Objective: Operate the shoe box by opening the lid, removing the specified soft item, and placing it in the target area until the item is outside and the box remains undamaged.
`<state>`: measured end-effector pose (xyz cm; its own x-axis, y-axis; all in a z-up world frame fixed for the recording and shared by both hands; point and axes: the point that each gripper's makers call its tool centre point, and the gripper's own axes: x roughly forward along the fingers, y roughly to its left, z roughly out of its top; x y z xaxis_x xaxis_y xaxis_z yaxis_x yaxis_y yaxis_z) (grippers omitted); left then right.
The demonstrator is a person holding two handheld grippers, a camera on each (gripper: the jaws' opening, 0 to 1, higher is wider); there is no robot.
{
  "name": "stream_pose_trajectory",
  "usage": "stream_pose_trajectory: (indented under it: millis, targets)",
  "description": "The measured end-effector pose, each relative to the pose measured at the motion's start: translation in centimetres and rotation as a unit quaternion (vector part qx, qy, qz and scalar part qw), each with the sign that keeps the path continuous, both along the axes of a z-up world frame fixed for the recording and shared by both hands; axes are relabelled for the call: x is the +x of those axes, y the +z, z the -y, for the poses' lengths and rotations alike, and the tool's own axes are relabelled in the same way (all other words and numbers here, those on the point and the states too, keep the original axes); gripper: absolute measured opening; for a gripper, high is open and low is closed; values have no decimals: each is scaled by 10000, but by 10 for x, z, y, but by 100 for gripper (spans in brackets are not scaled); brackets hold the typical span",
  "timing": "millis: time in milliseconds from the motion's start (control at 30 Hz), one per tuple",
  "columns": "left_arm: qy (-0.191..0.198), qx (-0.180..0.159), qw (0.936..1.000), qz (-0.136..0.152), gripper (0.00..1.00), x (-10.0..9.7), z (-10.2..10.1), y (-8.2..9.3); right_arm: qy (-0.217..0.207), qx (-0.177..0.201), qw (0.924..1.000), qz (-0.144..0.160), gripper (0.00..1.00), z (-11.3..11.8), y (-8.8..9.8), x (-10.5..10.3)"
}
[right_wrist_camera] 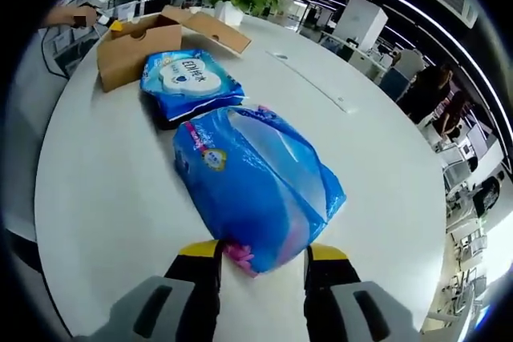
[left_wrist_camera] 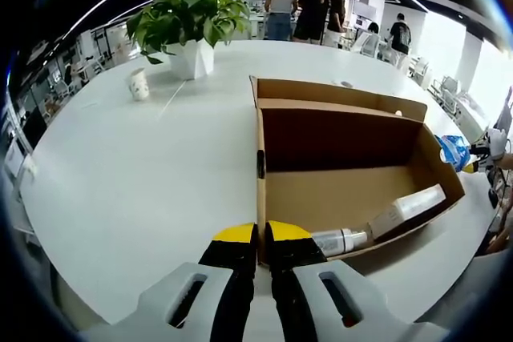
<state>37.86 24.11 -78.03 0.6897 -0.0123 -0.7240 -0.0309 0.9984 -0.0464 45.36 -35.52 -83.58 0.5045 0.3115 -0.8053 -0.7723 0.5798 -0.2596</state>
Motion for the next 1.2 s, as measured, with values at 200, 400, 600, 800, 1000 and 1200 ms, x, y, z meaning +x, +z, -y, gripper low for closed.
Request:
stream_pose_trajectory:
  millis: [200, 400, 600, 800, 1000, 1200]
  targets:
    - [0, -36, 10000, -2, 2, 0, 0, 0, -162, 56, 9998, 74, 40, 2, 8, 1]
    - [5, -39, 10000, -21, 2, 0, 0, 0, -193, 151, 9996, 156, 42, -2, 19, -2]
    - [16, -91, 10000, -25, 2, 1, 0, 0, -164, 218, 9993, 274, 44, -5, 34, -2]
    - [29, -76, 10000, -23, 2, 0, 1, 0, -98, 323, 9986, 407, 44, -13, 51, -5]
    - [40, -121, 9999, -17, 2, -1, 1, 0, 128, 421, 9977, 509, 44, -32, 63, -11]
    - [60, -145, 9999, -8, 2, -1, 0, 0, 364, 564, 9959, 604, 44, -61, 80, -19]
